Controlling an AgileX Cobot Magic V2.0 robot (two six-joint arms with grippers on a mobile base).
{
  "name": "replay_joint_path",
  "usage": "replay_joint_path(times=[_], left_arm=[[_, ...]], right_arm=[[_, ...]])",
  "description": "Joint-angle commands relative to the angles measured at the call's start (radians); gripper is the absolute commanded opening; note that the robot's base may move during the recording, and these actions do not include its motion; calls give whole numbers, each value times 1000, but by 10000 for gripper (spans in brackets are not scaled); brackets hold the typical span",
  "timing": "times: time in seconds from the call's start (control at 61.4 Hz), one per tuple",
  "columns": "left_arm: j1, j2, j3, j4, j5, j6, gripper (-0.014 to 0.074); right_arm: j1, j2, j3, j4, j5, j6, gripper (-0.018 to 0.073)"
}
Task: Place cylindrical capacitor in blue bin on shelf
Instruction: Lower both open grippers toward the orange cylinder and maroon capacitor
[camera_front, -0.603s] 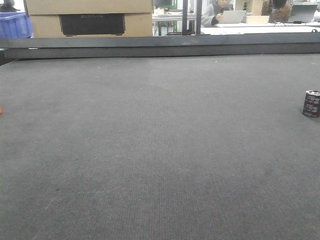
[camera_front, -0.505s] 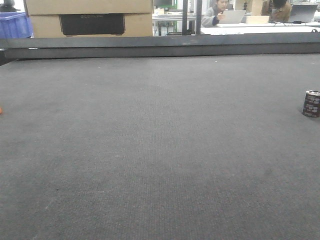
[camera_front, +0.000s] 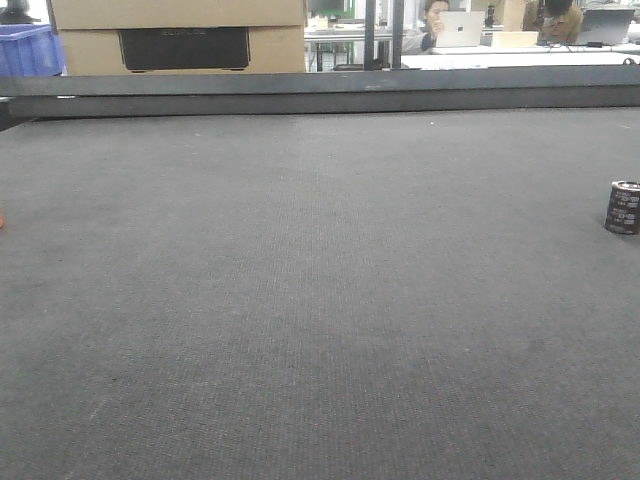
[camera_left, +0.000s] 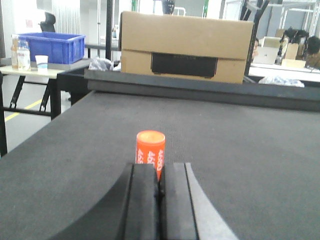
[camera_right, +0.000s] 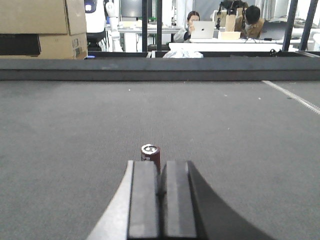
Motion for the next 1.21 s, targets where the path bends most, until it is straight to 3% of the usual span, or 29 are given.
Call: replay_joint_path(times=[0.0, 0.114, 0.228, 0.293, 0.44, 0.538, 0.619, 0.701, 0.815, 0.912, 1.059, 1.189], left_arm=[[0, -4, -4, -4, -50, 2, -111], [0, -4, -4, -4, -77, 2, -111], [0, -4, -4, -4, -183, 2, -111], [0, -4, -18, -4, -175, 2, -111], [0, 10, -172, 32, -22, 2, -111], [0, 64, -308, 44, 97, 2, -110], [0, 126, -412, 44, 195, 2, -85], [0, 196, -504, 44, 265, 2, -1], [0, 293, -604, 44, 298, 2, 230], [0, 360, -659, 44, 303, 2, 409], [-24, 401, -678, 44, 305, 2, 566], [-58, 403, -678, 44, 312, 2, 591]], right_arm=[[-4, -3, 0, -3, -32, -1, -143], [-4, -3, 0, -3, -51, -1, -143], [-4, -3, 0, -3, -112, -1, -143], [-4, -3, 0, -3, -121, -1, -143], [-4, -3, -143, -3, -79, -1, -143], [-4, -3, -306, -3, 79, -1, -141], [-4, 42, -409, -3, 149, -1, -71], [-4, 105, -479, -3, 149, -1, 88], [-4, 240, -568, -3, 147, -1, 402], [-4, 346, -617, -3, 126, -1, 553], [-4, 490, -617, -17, 0, -1, 571], [-4, 626, -607, -17, -8, -1, 571]])
